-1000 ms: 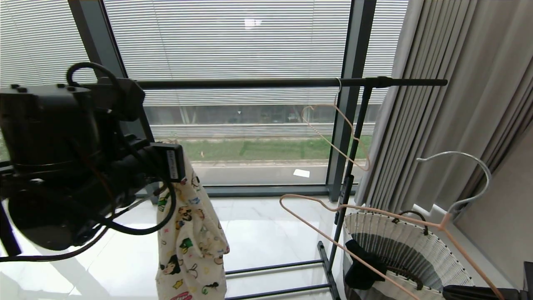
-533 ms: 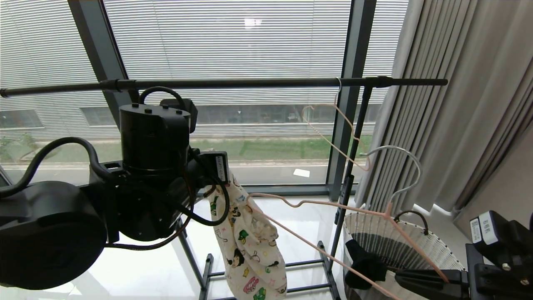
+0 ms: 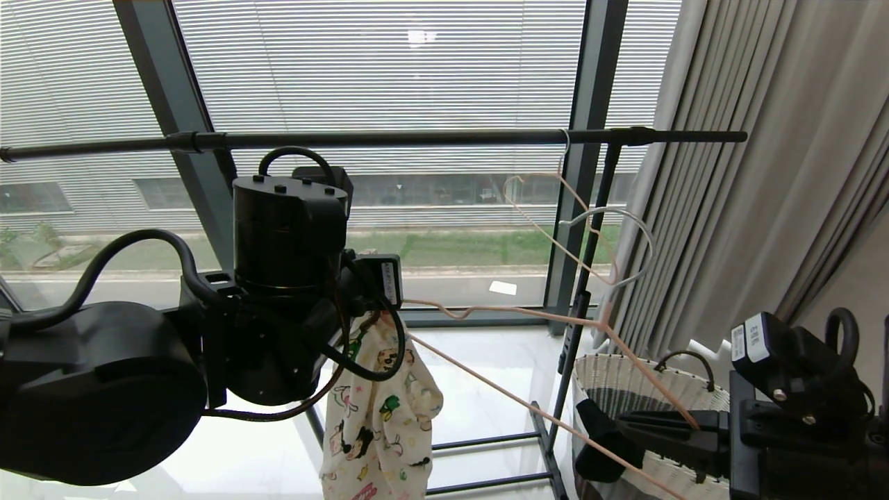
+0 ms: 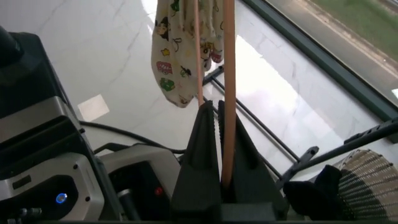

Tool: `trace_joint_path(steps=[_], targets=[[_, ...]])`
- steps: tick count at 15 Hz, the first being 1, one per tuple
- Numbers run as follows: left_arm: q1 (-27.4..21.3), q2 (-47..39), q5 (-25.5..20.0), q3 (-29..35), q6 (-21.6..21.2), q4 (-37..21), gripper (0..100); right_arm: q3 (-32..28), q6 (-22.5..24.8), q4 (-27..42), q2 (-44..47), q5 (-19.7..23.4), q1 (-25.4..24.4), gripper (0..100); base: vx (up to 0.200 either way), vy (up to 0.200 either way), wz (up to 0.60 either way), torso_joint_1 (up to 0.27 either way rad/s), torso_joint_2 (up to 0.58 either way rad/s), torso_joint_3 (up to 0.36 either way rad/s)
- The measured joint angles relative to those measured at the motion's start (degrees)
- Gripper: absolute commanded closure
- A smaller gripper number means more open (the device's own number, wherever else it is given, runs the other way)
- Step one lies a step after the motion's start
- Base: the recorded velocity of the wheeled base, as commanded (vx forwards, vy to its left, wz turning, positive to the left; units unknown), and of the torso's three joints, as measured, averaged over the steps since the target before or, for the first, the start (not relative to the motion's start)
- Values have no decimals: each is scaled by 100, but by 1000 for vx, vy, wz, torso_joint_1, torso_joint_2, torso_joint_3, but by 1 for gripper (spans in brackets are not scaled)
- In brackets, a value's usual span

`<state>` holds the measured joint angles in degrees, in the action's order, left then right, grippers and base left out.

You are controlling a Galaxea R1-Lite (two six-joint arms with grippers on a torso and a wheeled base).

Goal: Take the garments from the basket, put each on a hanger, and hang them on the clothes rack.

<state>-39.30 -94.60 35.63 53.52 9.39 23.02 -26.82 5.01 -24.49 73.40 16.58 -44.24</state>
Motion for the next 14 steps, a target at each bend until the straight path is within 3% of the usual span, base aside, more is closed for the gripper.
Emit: trace_joint_path(steps=[5,14], targets=[[-16,0,44,37,0,-2,100,-52,-23,-28,207,-9,-190,100,0,0,0,0,0,0],[-20,6,240,295,7,-2,100,-336,-247,-796,785,-427,-201,100,0,0,0,0,0,0]])
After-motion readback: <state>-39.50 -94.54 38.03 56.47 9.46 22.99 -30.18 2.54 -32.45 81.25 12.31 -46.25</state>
